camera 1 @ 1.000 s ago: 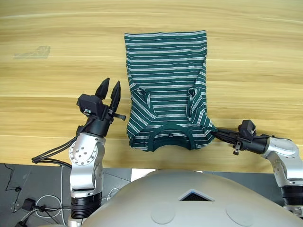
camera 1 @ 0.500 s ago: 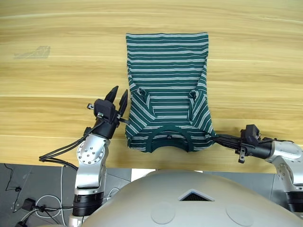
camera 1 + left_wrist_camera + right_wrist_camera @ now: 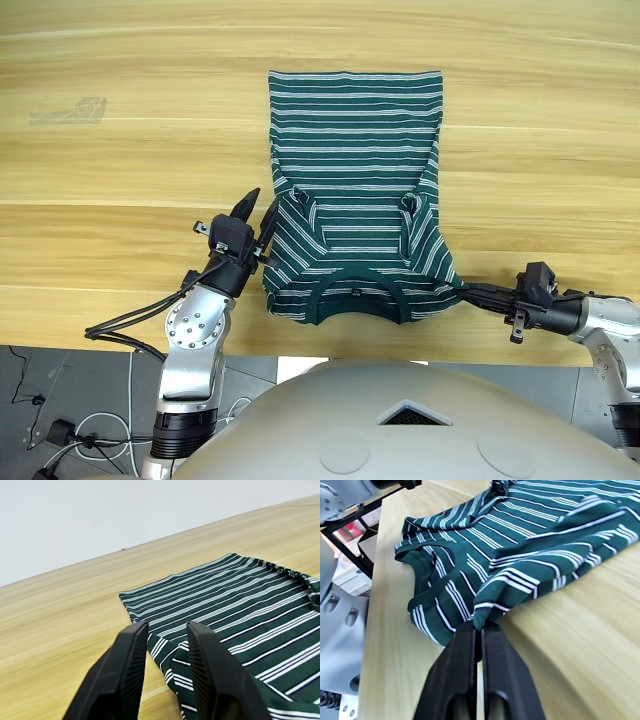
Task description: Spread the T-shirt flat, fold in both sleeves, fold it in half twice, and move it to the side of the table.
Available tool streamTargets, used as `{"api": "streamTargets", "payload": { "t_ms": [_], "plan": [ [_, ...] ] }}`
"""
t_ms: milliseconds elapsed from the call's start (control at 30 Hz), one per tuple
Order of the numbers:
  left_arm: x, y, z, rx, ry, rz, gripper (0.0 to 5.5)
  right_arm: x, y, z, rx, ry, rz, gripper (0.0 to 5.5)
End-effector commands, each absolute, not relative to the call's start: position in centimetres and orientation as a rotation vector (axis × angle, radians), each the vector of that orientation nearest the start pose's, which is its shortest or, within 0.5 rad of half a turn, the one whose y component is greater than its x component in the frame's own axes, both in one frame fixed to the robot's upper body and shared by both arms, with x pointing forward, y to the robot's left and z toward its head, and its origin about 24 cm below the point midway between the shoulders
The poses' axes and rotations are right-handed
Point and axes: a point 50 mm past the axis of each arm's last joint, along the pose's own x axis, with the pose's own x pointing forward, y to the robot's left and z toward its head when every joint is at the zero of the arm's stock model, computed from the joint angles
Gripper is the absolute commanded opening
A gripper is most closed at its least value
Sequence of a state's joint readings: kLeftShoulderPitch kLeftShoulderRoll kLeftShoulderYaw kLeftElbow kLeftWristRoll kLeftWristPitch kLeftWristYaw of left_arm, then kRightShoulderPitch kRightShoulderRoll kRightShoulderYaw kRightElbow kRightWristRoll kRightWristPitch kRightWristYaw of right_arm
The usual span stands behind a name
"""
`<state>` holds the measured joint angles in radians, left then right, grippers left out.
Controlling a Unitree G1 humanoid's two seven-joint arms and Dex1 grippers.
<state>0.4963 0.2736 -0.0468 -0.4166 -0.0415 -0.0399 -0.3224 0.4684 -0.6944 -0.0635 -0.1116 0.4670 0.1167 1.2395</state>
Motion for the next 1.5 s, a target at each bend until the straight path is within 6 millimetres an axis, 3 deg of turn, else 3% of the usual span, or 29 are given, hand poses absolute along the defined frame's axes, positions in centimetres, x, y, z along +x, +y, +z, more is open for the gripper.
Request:
{"api": "streamTargets", "payload": {
  "t_ms": [33, 367, 600, 867, 1000, 1100, 1167, 1233, 1300, 1400, 1500],
  "plan": [
    [15.3, 17.5, 4.5, 0.219, 0.084, -0.364, 1.44, 12.0, -25.4, 2.2, 0.081, 0.54, 1.094, 0.01],
    [14.9, 17.4, 4.5, 0.219, 0.089, -0.37, 1.44, 9.9, -24.6, 1.1, 0.12, 0.62, 1.134, 0.01],
    [14.8, 17.4, 4.5, 0.221, 0.089, -0.37, 1.44, 11.7, -26.2, 2.3, 0.13, 0.546, 1.041, 1.19],
    [14.9, 17.8, 4.9, 0.235, 0.068, -0.376, 1.44, 12.1, -26.6, 3.6, 0.183, 0.488, 1.043, 2.66],
    [15.6, 20.6, 8.0, 0.323, -0.054, -0.339, 1.44, 15.9, -27.3, 6.7, 0.105, 0.213, 0.885, 3.44],
    [16.1, 22.6, 10.6, 0.432, -0.121, -0.338, 1.44, 17.1, -26.9, 8.6, 0.08, 0.108, 0.861, 3.93],
    [16.1, 23.7, 12.4, 0.509, -0.166, -0.354, 1.44, 18.3, -26.9, 9.3, -0.009, 0.016, 0.774, 4.25],
    [15.8, 24.5, 13.2, 0.69, -0.186, -0.411, 1.44, 20.3, -27.2, 9.5, -0.306, -0.102, 0.589, 4.6],
    [15.4, 25.0, 12.1, 1.028, -0.146, -0.533, 1.44, 20.9, -27.1, 9.8, -0.674, -0.208, 0.573, 4.88],
    [14.4, 25.9, 10.0, 1.377, -0.112, -0.722, 1.44, 20.2, -25.8, 10.0, -1.149, -0.432, 0.752, 5.38],
    [13.2, 25.7, 8.8, 1.491, -0.178, -0.907, 1.44, 18.6, -25.2, 9.4, -1.362, -0.608, 0.995, 5.38]
  ]
}}
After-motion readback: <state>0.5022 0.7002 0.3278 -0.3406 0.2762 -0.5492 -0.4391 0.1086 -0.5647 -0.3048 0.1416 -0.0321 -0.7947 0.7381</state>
